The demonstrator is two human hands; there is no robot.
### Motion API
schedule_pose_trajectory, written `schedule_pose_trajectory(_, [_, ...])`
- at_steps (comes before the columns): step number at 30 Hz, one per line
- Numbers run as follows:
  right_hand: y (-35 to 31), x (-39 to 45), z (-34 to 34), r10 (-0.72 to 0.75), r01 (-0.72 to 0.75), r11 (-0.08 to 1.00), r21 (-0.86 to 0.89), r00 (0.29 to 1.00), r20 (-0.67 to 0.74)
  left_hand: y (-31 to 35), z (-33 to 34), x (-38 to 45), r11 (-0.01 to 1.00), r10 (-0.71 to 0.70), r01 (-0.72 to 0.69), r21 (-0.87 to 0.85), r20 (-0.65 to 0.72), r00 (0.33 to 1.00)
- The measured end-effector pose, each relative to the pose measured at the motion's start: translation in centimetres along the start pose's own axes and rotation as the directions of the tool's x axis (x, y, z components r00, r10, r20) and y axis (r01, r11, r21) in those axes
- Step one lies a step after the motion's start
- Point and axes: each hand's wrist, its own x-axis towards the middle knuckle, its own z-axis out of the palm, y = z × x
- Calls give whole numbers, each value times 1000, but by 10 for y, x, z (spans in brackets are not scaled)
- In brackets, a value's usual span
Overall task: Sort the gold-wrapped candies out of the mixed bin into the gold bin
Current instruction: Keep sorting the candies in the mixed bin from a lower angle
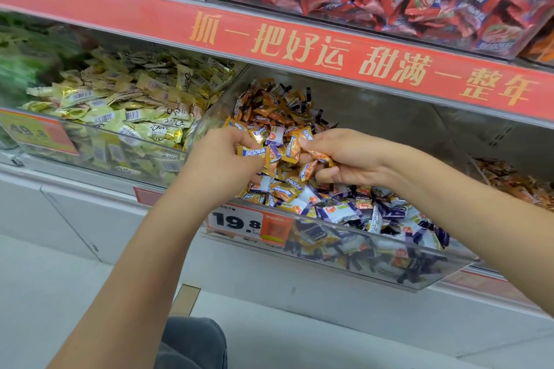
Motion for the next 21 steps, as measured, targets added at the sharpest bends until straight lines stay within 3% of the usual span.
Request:
schedule_pose_trajectory(4, [-3, -1, -5, -33, 32, 990, 134, 999, 6, 3, 8, 1, 988, 70, -81, 134, 85, 994])
schedule_pose_trajectory(7, [-3, -6, -11, -55, 57, 986, 157, 998, -15, 6, 20, 2, 904, 147, -249, 347, 295, 944])
schedule_pose_trajectory(12, [1, -27, -20, -80, 89, 986, 143, 994, -70, 8, 26, 9, 838, 103, -325, 439, 457, 884])
schedule_pose_trajectory(18, [9, -70, -38, -120, 140, 981, 137, 982, -146, 14, 40, 14, 817, 197, -367, 444, 384, 902])
schedule_pose_trajectory(21, [16, -94, -58, -112, 172, 947, 271, 968, -224, 23, 43, 8, 894, 234, -315, 318, 267, 935])
